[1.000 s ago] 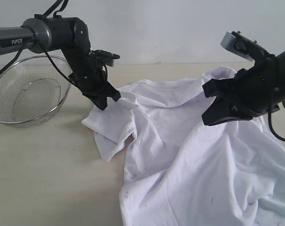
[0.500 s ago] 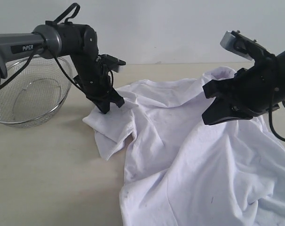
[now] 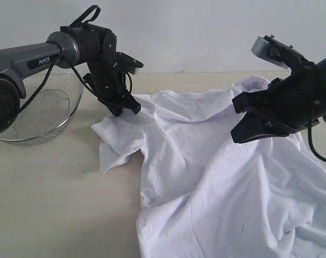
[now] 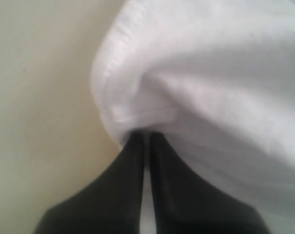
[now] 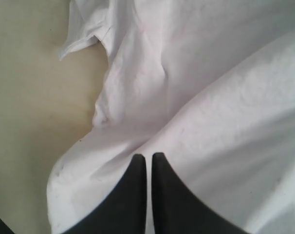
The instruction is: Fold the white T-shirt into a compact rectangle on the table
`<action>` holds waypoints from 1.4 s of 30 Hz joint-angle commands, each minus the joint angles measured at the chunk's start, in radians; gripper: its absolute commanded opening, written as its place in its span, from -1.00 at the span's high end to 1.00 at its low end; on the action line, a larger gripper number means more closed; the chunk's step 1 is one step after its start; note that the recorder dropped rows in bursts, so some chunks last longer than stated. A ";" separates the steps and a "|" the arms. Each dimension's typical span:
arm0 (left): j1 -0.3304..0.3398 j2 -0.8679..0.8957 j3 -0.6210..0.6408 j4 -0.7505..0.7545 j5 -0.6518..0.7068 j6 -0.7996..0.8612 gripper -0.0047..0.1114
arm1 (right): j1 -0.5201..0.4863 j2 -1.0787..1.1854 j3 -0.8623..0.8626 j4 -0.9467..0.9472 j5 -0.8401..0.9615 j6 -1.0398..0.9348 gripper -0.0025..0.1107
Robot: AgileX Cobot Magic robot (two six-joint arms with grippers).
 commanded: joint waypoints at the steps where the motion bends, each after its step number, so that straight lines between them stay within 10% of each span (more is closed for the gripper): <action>1: 0.021 0.016 -0.026 0.055 -0.011 -0.031 0.84 | 0.000 0.001 -0.007 -0.008 0.003 -0.011 0.96; 10: 0.071 0.003 -0.088 -0.007 0.022 -0.070 0.84 | 0.000 0.001 -0.007 -0.008 -0.001 -0.013 0.96; 16: 0.053 -0.136 -0.195 -0.423 0.043 0.068 0.84 | 0.004 0.001 -0.007 -0.003 0.040 -0.084 0.95; 24: 0.035 -0.371 -0.195 -0.431 0.167 0.040 0.84 | 0.220 0.035 -0.007 0.004 0.010 -0.119 0.19; 37: 0.102 -0.909 0.137 -0.336 0.167 -0.019 0.84 | 0.433 0.078 0.020 -0.021 -0.236 -0.013 0.24; 42: 0.102 -1.096 0.296 -0.343 0.167 -0.012 0.84 | 0.427 0.218 -0.136 -0.143 -0.192 0.029 0.91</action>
